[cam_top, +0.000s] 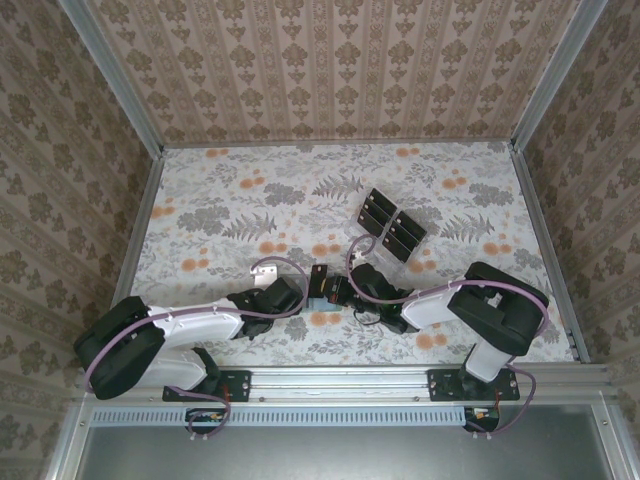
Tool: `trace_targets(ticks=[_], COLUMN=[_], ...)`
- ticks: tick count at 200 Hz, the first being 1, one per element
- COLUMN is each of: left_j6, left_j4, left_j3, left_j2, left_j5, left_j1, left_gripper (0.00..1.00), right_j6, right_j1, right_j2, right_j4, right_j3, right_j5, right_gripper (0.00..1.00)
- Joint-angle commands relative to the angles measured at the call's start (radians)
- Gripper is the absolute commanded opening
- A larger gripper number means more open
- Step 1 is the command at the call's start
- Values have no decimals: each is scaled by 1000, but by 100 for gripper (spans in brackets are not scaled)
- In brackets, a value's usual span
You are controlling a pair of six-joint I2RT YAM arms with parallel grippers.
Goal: Put the credit cards into the card holder
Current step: Insert the credit card into the card slot.
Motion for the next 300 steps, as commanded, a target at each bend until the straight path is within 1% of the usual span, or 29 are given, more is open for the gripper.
trace_targets(ticks=[1,214,300], left_j6=[0,-3,-4], left_j4=[-107,-103,-103], left_j3=[-37,-42,-42], left_j2=[10,10,12], left_j5=[22,21,21], left_j1=[-11,-12,-12], left_gripper=[100,100,100], right_j6=[19,60,75], right_j1=[9,33,32], right_j2=[20,54,77], right_j4=[52,99,113], right_j3=[-17,-61,-70], right_j5=[-19,-48,-84], right_gripper=[0,0,0])
